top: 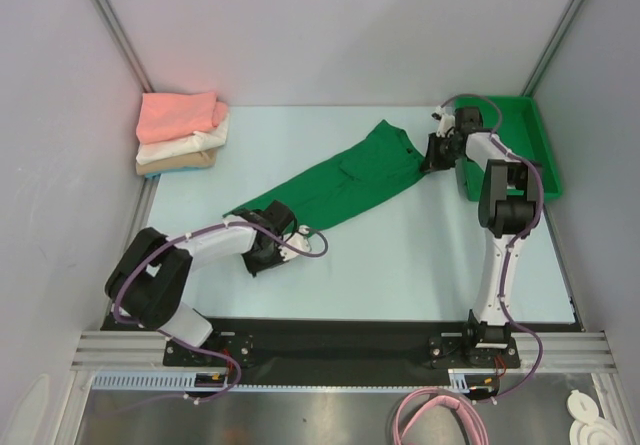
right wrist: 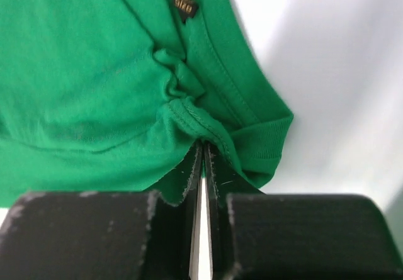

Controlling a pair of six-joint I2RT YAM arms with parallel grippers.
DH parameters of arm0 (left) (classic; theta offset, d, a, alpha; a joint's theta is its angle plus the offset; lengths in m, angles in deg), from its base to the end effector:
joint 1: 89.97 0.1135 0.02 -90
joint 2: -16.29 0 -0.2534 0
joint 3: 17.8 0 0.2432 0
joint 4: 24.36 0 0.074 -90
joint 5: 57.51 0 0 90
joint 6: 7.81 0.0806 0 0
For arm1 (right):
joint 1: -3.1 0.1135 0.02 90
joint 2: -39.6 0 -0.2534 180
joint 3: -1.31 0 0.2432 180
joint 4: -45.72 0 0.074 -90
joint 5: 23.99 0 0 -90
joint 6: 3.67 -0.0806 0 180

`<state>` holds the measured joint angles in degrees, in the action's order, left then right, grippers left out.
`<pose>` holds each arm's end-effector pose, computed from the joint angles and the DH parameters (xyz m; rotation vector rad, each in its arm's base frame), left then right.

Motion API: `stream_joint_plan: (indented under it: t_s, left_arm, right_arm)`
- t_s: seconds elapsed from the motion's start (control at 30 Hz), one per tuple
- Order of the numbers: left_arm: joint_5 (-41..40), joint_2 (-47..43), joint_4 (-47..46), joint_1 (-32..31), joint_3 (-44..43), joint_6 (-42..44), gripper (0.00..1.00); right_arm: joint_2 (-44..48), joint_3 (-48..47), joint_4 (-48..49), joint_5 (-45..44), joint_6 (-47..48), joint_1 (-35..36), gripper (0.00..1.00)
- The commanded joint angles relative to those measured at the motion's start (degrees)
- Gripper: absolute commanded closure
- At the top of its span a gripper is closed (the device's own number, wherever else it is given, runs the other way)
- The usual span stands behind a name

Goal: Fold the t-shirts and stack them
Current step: Fold the tshirt

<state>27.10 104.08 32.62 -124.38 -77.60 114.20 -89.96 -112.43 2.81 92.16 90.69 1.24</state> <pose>0.2010 -0.1285 0.0989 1.6645 2.5542 0.1407 0.4922 0.0196 0.1175 -0.2190 2.5186 0.5468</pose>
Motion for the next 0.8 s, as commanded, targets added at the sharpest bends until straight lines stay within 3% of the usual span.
stream_joint_plan:
  t_s: [0.0, 0.4, 0.53, 0.77]
  left_arm:
    - [13.90, 2.12, 0.19, -5.22, 2.28, -0.37, 1.00]
    - [20.59, 8.36, 5.02, -19.36, -5.45, 1.48, 1.00]
    - [23.84, 10.64, 7.92, -24.99, -10.37, 2.00, 1.00]
    - [30.78, 17.40, 12.76, -34.91, -26.17, 2.88, 0.99]
  right_arm:
    - [-3.93, -5.73, -0.99, -3.21, 1.09, 0.81, 0.94]
    - [-18.53, -32.09, -7.06, -5.93, 0.47, 1.69, 0.93]
    - [-20.91, -36.06, -6.80, -7.43, 0.65, 1.69, 0.92]
    - [-23.28, -40.20, -6.80, -8.22, 0.83, 3.98, 0.91]
